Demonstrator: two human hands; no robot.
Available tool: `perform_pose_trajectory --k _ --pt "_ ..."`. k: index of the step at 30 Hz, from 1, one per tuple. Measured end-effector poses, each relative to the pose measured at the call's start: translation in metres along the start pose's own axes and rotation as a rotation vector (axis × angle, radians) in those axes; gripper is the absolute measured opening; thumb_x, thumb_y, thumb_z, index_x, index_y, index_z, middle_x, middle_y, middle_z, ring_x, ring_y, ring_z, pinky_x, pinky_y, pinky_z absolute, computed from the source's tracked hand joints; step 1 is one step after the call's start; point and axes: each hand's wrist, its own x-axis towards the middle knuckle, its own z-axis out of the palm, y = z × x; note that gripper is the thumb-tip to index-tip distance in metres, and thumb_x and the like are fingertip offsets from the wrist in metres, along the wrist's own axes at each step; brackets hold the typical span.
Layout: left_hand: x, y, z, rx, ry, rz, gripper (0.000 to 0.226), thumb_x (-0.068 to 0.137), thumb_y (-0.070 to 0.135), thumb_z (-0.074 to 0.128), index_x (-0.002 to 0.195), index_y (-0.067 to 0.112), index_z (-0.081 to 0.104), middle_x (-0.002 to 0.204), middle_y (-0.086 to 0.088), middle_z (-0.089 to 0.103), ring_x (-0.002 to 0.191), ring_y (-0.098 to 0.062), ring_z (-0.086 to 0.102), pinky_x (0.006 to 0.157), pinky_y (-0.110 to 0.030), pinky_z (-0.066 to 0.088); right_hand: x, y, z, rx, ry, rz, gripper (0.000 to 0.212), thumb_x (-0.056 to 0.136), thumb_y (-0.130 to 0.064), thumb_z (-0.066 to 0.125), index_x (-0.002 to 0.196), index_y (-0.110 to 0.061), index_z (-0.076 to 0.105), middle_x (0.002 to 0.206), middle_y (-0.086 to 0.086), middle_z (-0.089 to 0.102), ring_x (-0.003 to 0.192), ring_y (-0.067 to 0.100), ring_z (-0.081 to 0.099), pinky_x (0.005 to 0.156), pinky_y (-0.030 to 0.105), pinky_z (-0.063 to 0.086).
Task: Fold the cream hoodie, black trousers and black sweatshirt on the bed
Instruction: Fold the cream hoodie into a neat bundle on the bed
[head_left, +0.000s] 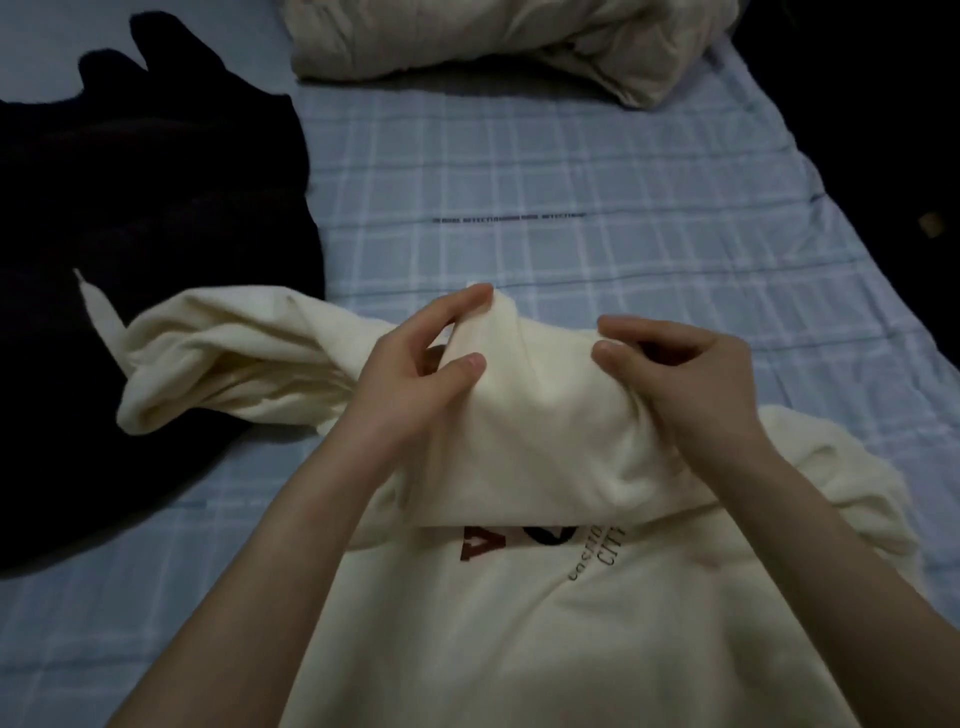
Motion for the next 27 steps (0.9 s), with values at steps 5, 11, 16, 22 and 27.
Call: perform_pose_trajectory --k 5,11,16,22,27 --pt "0.042 0.042 0.009 -0.100 -0.002 0.091 0.054 0.085 0.013 0.063 0.125 0.049 0.058 0.133 0.022 0.058 0.105 -0.007 0.066 0.079 -0.021 0.053 0.031 -0.050 -0.047 0.090 0.240 -0.186 0.023 0.076 -0.019 0.083 0.097 -0.027 0.077 0.092 -0.012 0.077 0.089 0.002 0.071 0.077 0.010 0.051" --pt "0.061 0.004 0.035 0.128 -0.041 -0.114 0.054 0.085 0.007 0.065 0.120 0.047 0.062 0.131 0.017 0.059 0.105 -0.010 0.063 0.094 -0.032 0.053 0.039 -0.003 -0.066 -0.252 -0.028 0.204 0.047 0.076 -0.014 0.082 0.119 -0.031 0.070 0.096 -0.003 0.070 0.084 0.006 0.067 0.068 0.015 0.047" --pt "0.056 -0.031 0.041 0.133 -0.120 -0.220 0.053 0.086 0.009 0.065 0.122 0.047 0.062 0.131 0.024 0.058 0.115 0.001 0.057 0.099 -0.023 0.044 0.039 0.038 -0.075 -0.109 -0.220 0.503 0.034 0.075 -0.016 0.080 0.105 -0.032 0.077 0.079 0.000 0.076 0.067 0.010 0.068 0.068 0.029 0.059" --pt "0.110 -0.012 0.050 0.100 -0.105 -0.119 0.057 0.090 0.004 0.062 0.122 0.051 0.060 0.117 0.032 0.064 0.104 -0.005 0.064 0.087 -0.018 0.051 0.077 0.030 -0.084 0.027 -0.088 0.208 0.044 0.080 -0.008 0.075 0.114 -0.036 0.073 0.104 -0.009 0.076 0.096 0.003 0.069 0.076 0.015 0.055" --pt "0.206 0.023 0.056 0.083 -0.080 0.051 0.058 0.091 -0.002 0.059 0.127 0.043 0.057 0.114 0.018 0.065 0.096 -0.015 0.056 0.086 -0.032 0.050 0.165 0.002 -0.088 0.074 0.052 -0.004 0.051 0.082 0.001 0.072 0.120 -0.033 0.069 0.105 0.017 0.072 0.082 0.023 0.062 0.085 0.029 0.054"
